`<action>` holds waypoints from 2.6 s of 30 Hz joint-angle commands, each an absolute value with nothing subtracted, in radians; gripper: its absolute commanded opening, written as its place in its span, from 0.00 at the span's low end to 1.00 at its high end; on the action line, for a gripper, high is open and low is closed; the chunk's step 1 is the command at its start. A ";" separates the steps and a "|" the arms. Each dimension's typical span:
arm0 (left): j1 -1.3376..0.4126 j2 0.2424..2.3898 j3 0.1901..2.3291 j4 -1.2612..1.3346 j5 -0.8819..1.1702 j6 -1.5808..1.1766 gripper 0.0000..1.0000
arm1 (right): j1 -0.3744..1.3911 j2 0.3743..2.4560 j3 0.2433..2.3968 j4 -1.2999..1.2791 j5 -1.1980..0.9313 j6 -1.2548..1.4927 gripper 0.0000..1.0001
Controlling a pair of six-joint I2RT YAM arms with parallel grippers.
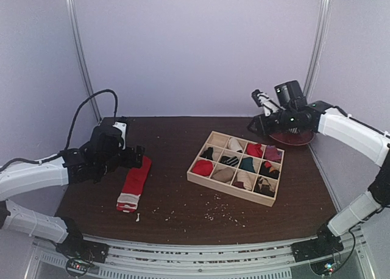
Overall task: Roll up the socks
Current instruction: Adjust the pair of socks at the center of the board, then move a pair of socks to the center of the board.
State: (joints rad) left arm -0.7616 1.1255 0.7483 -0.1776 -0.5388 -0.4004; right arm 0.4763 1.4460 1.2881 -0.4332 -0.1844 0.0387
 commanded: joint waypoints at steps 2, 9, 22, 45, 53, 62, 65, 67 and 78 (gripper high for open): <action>-0.699 1.161 0.745 -0.277 -0.571 -0.576 0.98 | 0.745 1.620 1.270 -0.267 -0.278 0.113 0.44; -0.674 1.144 0.668 -0.330 -0.550 -0.676 0.98 | 1.020 1.849 1.400 -0.137 -0.328 -0.026 0.49; -0.672 0.968 0.543 -0.416 -0.630 -0.834 0.98 | 1.131 2.166 1.398 0.537 -0.547 -0.105 0.61; -0.669 1.011 0.255 0.048 -0.369 -0.798 0.76 | 1.110 2.238 1.436 0.440 0.163 0.010 0.68; -0.668 1.060 0.159 0.183 -0.286 -0.832 0.56 | 1.109 2.142 1.352 0.459 0.064 0.001 0.68; -0.669 1.186 0.168 0.255 -0.127 -0.877 0.42 | 1.109 1.959 1.236 0.400 -0.033 -0.023 0.66; -0.675 1.222 0.142 0.334 -0.065 -0.915 0.38 | 1.109 1.911 1.185 0.402 -0.091 -0.039 0.66; -0.690 1.240 0.139 0.358 -0.054 -0.934 0.38 | 1.108 1.893 1.157 0.405 -0.141 -0.060 0.66; -0.847 1.314 0.240 0.336 -0.070 -0.961 0.40 | 1.109 1.849 1.067 0.405 -0.401 -0.226 0.66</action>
